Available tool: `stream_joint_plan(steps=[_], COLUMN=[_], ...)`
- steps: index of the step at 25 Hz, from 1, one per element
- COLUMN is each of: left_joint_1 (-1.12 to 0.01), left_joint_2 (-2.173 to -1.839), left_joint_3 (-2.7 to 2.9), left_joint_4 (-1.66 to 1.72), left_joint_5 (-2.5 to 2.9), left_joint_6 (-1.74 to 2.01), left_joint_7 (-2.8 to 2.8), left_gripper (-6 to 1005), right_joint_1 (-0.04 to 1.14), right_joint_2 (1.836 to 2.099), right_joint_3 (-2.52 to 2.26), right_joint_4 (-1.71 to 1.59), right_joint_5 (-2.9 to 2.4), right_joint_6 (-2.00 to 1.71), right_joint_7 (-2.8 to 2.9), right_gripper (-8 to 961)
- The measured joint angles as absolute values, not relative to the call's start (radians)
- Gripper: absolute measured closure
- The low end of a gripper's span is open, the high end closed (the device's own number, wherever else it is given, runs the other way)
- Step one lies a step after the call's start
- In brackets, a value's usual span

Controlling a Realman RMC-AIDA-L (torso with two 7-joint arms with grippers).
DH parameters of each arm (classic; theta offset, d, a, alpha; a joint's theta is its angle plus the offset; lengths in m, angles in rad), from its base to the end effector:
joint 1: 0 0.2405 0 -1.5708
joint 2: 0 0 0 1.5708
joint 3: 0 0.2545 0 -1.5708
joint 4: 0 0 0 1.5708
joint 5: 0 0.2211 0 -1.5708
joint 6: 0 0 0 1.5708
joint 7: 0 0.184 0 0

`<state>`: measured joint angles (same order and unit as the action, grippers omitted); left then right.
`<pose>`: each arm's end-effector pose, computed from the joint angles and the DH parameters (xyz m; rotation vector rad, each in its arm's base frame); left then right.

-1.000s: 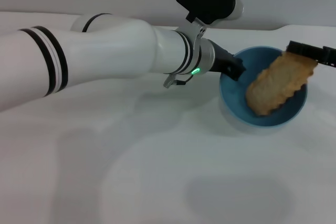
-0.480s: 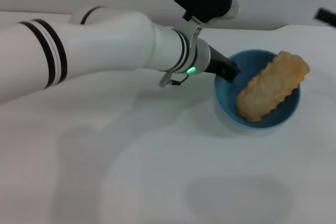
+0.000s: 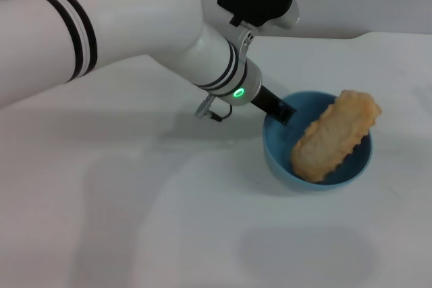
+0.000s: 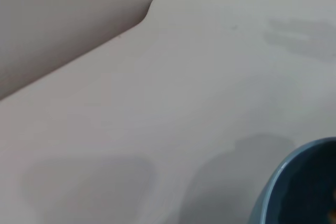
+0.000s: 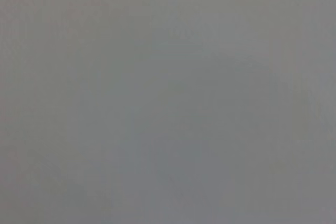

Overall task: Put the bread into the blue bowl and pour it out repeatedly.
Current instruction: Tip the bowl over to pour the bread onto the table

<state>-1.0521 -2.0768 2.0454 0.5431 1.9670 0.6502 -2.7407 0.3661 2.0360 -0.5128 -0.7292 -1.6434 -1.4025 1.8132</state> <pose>-0.1401 0.4256 -0.1873 -2.5664 -0.9192 0.1975 0.3128 0.3718 0.0819 -1.9393 1.1866 1.1279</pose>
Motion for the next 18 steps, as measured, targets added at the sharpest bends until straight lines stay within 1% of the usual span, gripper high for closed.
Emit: stream_joint_plan(steps=[3, 4, 9, 18], left_joint_1=[-1.044, -1.022, -0.992, -0.988], left_joint_2=[-2.078, -2.078, -2.079, -2.078], left_joint_3=[2.052, 2.070, 2.118, 2.142], left_joint_4=[0.545, 0.547, 0.558, 0.558], left_joint_5=[1.966, 1.956, 1.924, 1.920], left_joint_6=[0.649, 0.633, 0.594, 0.577], left_joint_7=[-2.753, -2.764, -2.763, -2.756], left_gripper=[1000, 1000, 1000, 979], right_joint_1=[0.370, 0.372, 0.377, 0.389], right_joint_2=[2.038, 2.038, 2.038, 2.037], right_joint_3=[-0.520, -0.522, -0.528, -0.540], right_joint_4=[-0.728, -0.728, -0.734, -0.725], right_joint_5=[-1.645, -1.645, -1.668, -1.672], right_joint_6=[-1.402, -1.402, -1.411, -1.395], right_joint_7=[1.813, 1.813, 1.813, 1.812], right_gripper=[436, 434, 426, 412])
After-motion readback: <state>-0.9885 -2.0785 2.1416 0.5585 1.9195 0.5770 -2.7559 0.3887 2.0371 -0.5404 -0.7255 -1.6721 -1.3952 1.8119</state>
